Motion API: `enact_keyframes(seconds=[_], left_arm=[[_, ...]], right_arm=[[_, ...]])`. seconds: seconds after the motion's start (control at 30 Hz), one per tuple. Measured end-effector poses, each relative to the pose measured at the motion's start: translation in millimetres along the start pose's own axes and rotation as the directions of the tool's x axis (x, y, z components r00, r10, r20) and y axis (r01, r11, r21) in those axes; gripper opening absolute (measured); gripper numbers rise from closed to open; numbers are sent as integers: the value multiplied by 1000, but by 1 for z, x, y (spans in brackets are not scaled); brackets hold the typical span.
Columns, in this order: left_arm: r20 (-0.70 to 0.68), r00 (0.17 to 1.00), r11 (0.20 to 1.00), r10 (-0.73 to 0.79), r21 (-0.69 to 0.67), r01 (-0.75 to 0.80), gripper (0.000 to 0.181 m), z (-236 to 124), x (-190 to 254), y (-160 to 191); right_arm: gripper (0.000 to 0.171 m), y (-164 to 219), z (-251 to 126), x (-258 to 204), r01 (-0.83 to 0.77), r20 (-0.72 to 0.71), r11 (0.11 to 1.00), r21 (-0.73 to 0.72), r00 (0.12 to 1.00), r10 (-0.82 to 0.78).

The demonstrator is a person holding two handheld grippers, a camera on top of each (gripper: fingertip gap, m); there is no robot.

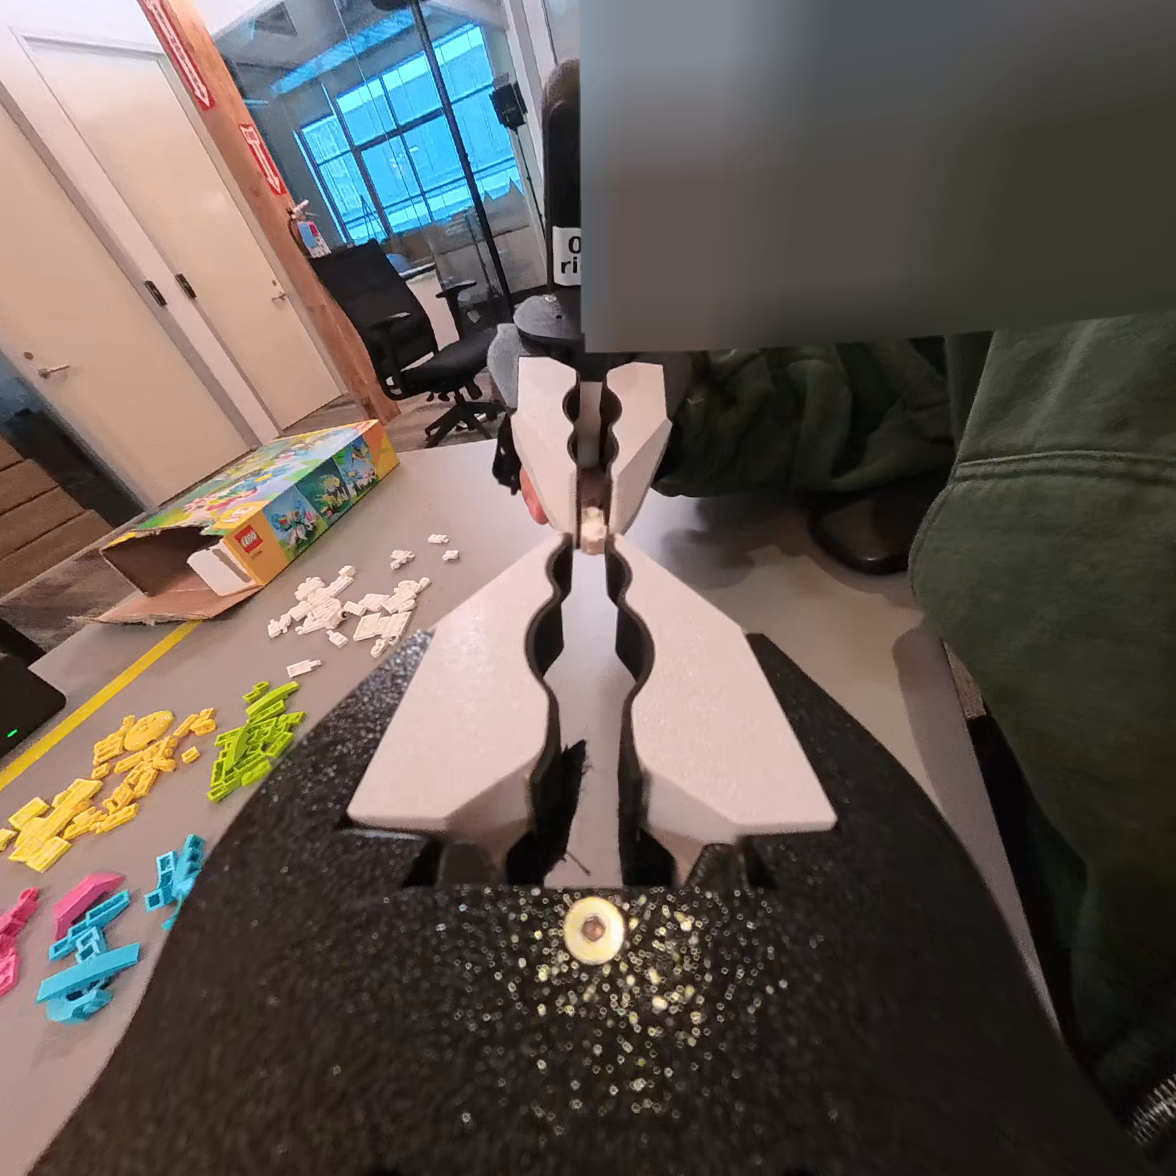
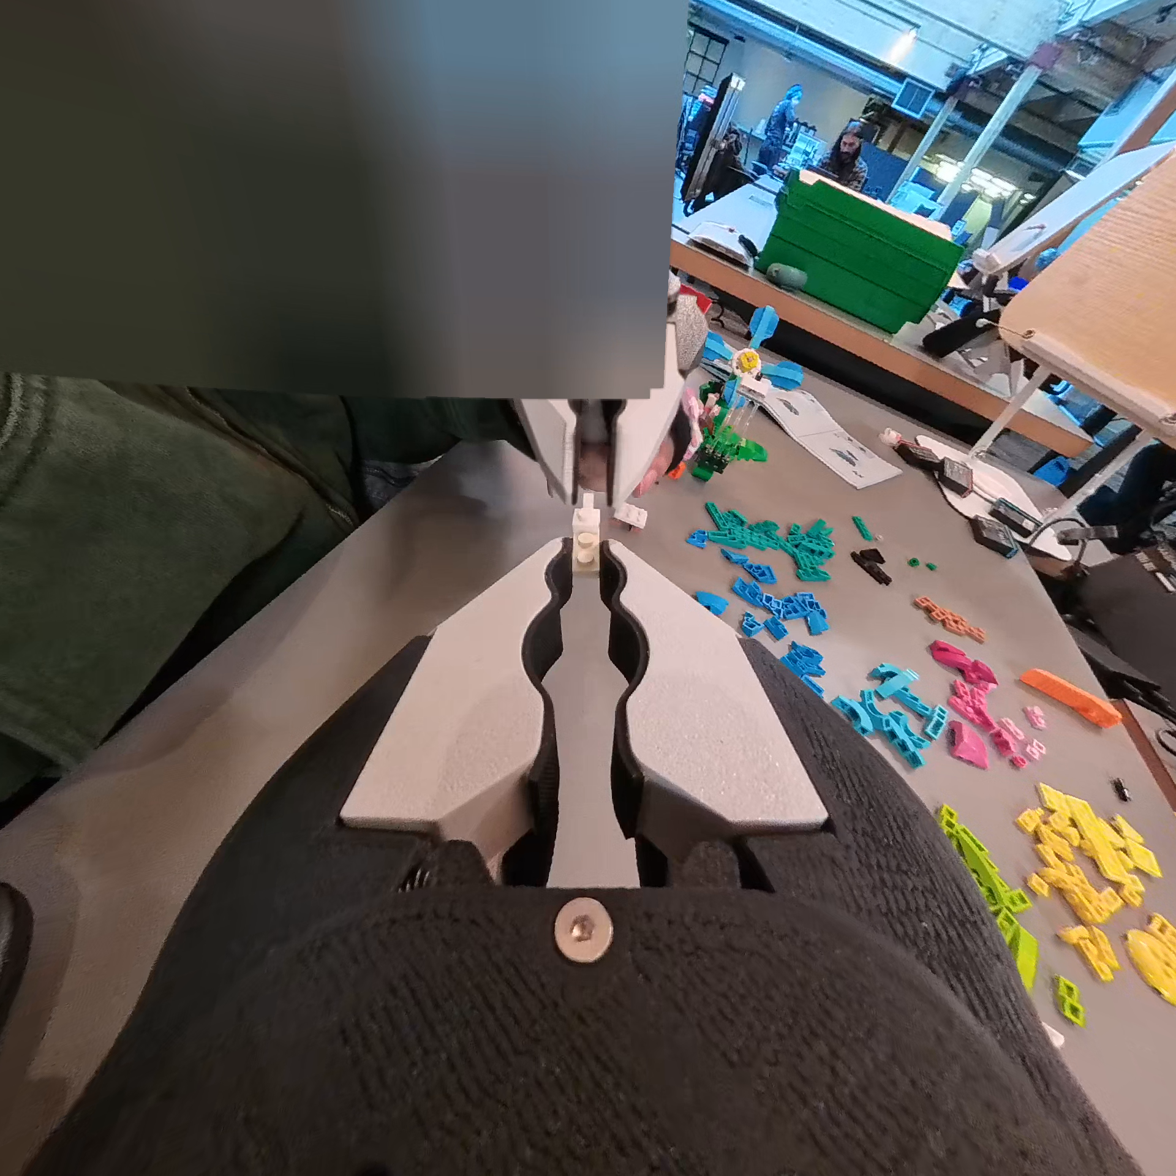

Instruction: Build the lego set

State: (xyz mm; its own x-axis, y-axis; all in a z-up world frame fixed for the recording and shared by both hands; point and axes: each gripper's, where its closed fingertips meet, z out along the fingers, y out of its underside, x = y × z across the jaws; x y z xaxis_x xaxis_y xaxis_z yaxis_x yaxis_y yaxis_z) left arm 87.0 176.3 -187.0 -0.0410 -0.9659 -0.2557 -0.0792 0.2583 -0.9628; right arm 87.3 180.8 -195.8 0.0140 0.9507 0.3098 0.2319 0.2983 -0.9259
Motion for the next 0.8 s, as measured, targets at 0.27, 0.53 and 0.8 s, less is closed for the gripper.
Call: enact_keyframes(seconds=[0.27, 0.53, 0.8], left_arm=[[18, 1000, 1000, 16, -15, -16, 1, 4, -1, 3], [131, 983, 991, 128, -50, -122, 0, 3, -11, 4], [125, 990, 997, 69, -31, -65, 0, 3, -12, 6]], right_arm=[[6, -1, -1, 1, 12, -9, 1000, -7, 1000, -12], [6, 1, -1, 10, 25, -74, 999, -24, 997, -26], [6, 3, 1, 11, 23, -86, 1000, -16, 996, -25]])
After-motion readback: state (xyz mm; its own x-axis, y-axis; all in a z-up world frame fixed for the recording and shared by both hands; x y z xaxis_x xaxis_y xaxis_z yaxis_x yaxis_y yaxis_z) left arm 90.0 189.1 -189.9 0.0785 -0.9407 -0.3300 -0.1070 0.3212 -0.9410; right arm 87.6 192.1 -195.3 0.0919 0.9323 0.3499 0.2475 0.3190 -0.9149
